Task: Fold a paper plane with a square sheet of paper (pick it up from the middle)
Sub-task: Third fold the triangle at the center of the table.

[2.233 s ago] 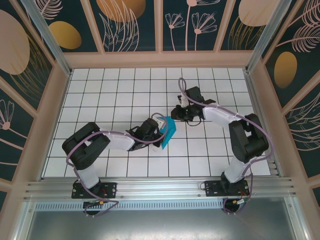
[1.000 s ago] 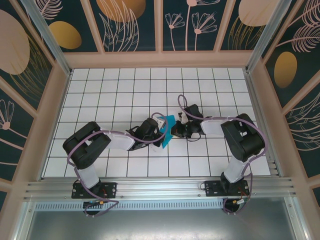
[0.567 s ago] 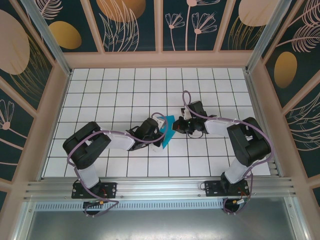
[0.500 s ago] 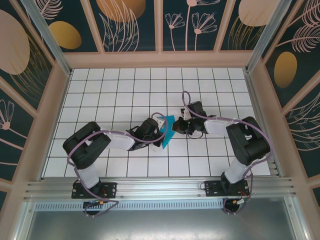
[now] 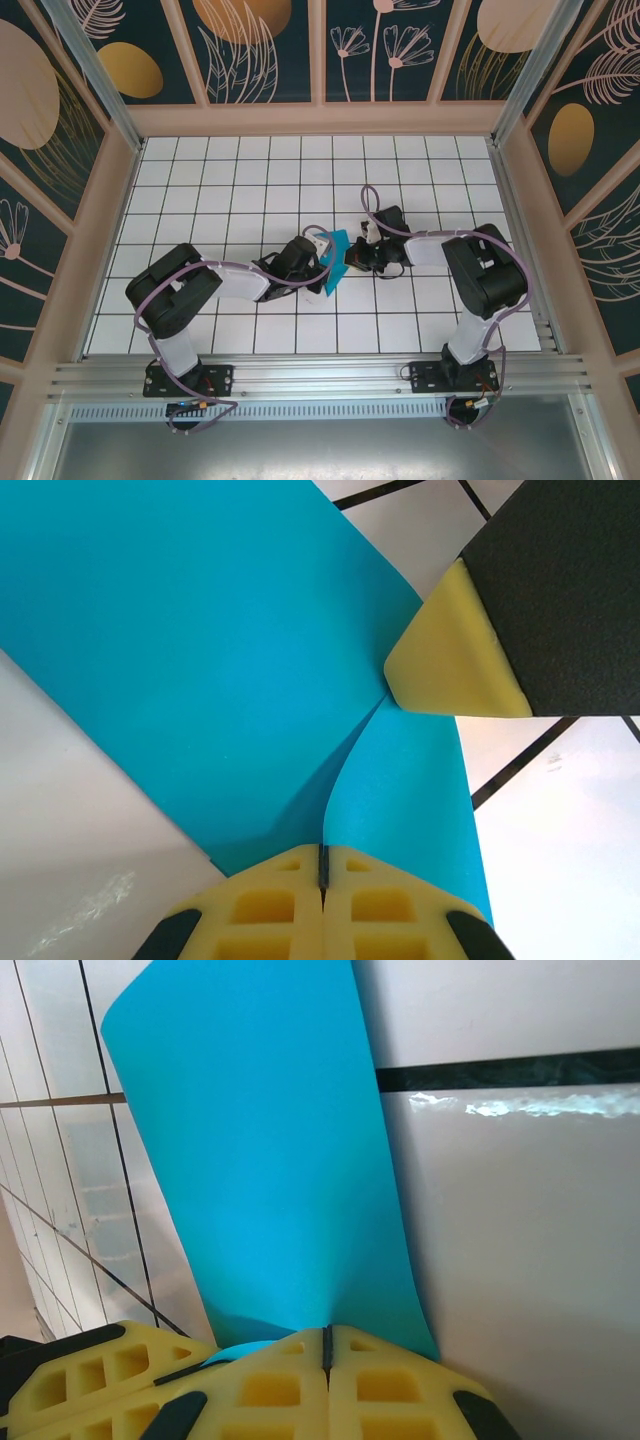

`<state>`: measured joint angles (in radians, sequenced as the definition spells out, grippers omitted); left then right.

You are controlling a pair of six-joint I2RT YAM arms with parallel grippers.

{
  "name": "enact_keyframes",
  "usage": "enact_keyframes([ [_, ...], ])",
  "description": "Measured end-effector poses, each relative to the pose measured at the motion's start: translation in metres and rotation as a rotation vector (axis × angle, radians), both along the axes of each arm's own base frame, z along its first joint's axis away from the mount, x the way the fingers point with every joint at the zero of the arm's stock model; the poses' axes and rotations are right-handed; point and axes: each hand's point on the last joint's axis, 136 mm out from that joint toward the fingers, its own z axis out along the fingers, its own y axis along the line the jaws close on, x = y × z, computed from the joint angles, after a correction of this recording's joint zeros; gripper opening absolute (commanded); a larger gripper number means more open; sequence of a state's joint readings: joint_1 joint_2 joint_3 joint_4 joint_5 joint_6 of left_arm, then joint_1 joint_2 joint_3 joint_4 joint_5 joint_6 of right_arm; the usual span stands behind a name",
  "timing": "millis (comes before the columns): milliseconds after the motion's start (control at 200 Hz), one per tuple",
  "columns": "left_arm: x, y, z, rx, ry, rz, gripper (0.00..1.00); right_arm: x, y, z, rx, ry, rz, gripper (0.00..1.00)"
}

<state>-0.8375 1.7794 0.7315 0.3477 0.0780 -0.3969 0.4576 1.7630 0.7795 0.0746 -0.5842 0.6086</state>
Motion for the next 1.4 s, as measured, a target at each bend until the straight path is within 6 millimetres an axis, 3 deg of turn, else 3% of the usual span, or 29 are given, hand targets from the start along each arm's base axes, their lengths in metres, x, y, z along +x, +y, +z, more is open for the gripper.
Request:
enact_keyframes([
  [205,0.000,0.000,0.000,0.000,0.000,0.000,0.00,0.011,0.001,0.016,0.012,-0.043,-0.007,0.06],
  [500,0.000,0.000,0.000,-0.002,0.003,0.004,0.00,0.011,-0.004,-0.002,-0.021,-0.019,-0.009,0.06],
  [776,0.000,0.000,0.000,-0.005,0.007,0.009,0.00,0.013,-0.004,-0.002,-0.017,-0.026,-0.009,0.07],
  [896,0.000,0.000,0.000,-0.007,0.011,0.016,0.00,0.013,-0.004,0.008,-0.008,-0.045,-0.011,0.07],
  [1096,0.001,0.001,0.000,-0.013,0.019,0.033,0.00,0.005,0.001,0.034,0.037,-0.097,-0.010,0.07],
  [1271,0.001,0.001,0.000,-0.016,0.022,0.038,0.00,-0.018,0.009,0.020,0.044,-0.044,0.010,0.07],
  [1401,0.001,0.001,0.000,-0.015,0.022,0.038,0.00,-0.022,0.016,0.011,0.045,-0.022,0.015,0.07],
])
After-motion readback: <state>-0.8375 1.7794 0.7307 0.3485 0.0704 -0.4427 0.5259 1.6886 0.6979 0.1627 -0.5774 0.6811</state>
